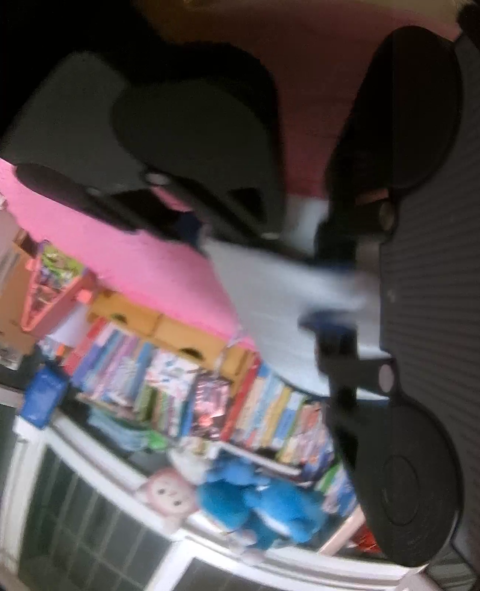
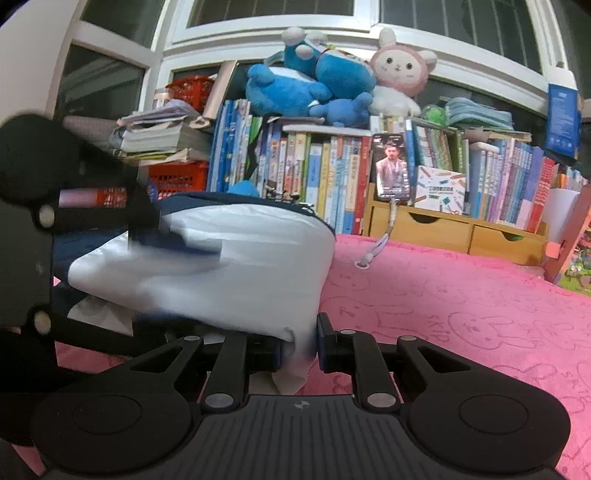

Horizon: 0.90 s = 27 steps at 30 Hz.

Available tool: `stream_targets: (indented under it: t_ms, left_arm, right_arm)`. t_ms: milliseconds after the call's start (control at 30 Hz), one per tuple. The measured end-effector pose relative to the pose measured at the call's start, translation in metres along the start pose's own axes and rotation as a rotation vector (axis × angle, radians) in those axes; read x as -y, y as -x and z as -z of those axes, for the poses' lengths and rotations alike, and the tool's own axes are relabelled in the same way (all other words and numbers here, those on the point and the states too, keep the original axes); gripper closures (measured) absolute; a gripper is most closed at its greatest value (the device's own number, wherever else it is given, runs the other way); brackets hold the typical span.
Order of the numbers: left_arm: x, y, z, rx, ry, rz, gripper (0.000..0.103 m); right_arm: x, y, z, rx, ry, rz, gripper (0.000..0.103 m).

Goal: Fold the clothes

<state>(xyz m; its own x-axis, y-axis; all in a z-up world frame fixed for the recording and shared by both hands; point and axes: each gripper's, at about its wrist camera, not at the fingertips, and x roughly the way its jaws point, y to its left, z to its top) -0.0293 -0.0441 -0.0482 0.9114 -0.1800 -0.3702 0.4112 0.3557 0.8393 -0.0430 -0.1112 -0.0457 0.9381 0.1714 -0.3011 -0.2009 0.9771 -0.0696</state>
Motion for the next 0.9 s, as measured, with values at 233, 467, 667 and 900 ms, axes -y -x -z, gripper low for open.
stream_targets:
  t_ms: [233, 467, 667, 900]
  left_arm:
    - [-0.016, 0.001, 0.036, -0.153, 0.052, -0.052, 0.095]
    - [-0.02, 0.006, 0.059, -0.229, 0.104, -0.085, 0.095]
    - [-0.021, 0.008, 0.073, -0.275, 0.138, -0.1, 0.095]
    - [-0.018, 0.021, 0.078, -0.296, 0.149, -0.128, 0.091]
  right_arm:
    - [-0.002, 0.002, 0.001, 0.019, -0.001, 0.013, 0.084]
    - [-0.006, 0.003, 0.002, 0.029, 0.02, 0.015, 0.084]
    - [-0.007, 0.003, 0.002, 0.029, 0.03, 0.018, 0.084]
    - [-0.008, 0.002, 0.002, 0.029, 0.046, 0.002, 0.085]
